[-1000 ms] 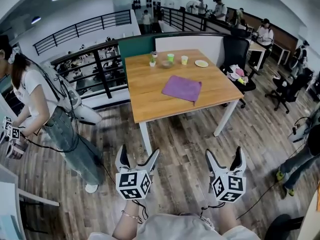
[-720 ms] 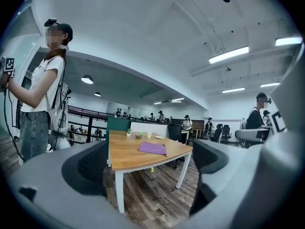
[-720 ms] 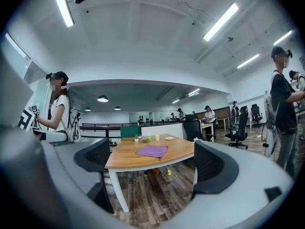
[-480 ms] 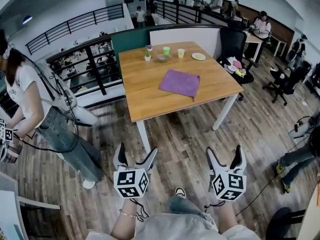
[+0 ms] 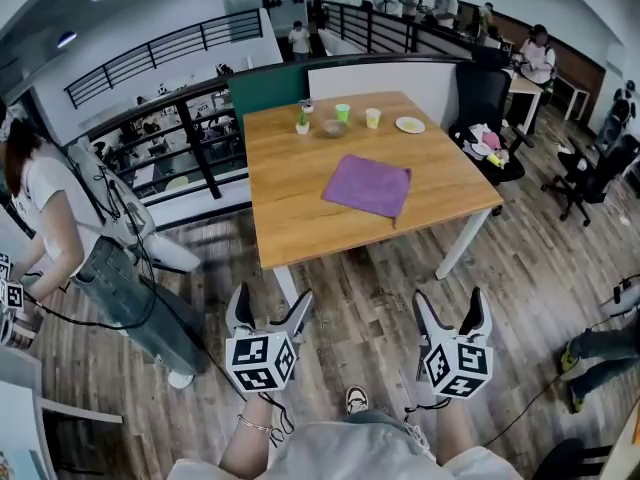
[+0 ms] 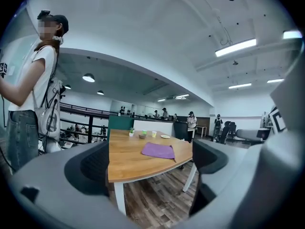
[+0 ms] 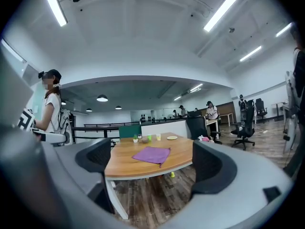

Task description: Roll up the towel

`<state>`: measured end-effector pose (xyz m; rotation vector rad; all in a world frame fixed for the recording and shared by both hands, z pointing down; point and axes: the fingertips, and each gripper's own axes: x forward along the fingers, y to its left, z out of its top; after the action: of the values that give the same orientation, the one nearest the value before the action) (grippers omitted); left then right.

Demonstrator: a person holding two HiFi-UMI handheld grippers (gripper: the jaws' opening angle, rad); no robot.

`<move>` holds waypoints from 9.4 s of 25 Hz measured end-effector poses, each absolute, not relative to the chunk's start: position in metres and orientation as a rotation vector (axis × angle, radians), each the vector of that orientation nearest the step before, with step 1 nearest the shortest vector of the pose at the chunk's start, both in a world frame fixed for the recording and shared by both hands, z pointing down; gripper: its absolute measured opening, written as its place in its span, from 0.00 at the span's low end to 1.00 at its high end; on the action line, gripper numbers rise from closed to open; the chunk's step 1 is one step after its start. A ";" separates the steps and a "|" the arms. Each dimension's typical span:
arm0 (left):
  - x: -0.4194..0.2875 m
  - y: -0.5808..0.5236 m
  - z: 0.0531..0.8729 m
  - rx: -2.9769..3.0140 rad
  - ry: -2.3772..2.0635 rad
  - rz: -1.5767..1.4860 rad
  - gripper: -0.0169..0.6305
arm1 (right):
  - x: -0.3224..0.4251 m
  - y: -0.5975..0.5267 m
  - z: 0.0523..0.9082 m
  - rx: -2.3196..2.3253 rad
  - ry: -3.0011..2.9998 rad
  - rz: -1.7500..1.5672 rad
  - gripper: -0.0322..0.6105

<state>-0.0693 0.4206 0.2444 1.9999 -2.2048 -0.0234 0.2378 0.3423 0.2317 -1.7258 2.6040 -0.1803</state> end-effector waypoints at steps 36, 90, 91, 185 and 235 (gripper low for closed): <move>-0.129 0.131 0.281 1.932 -2.164 0.011 0.88 | 0.196 0.056 0.278 -1.792 2.667 -0.337 0.84; -0.156 -0.126 0.392 2.263 -1.441 0.589 0.61 | 0.089 -0.165 0.372 -1.774 2.951 -0.701 0.57; -0.154 -0.124 0.398 2.276 -1.409 0.629 0.58 | 0.090 -0.162 0.378 -1.770 2.966 -0.718 0.56; -0.146 -0.080 0.498 2.507 -0.253 1.616 0.06 | 0.090 -0.073 0.489 -0.443 4.166 -0.587 0.07; -0.141 -0.085 0.525 2.504 -0.182 1.838 0.14 | 0.094 -0.083 0.525 -0.544 4.270 -0.146 0.10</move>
<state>-0.1409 -0.0850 0.5255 2.5045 -0.1820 1.8382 0.0938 -0.0831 0.5246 -0.5443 4.2700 -0.1463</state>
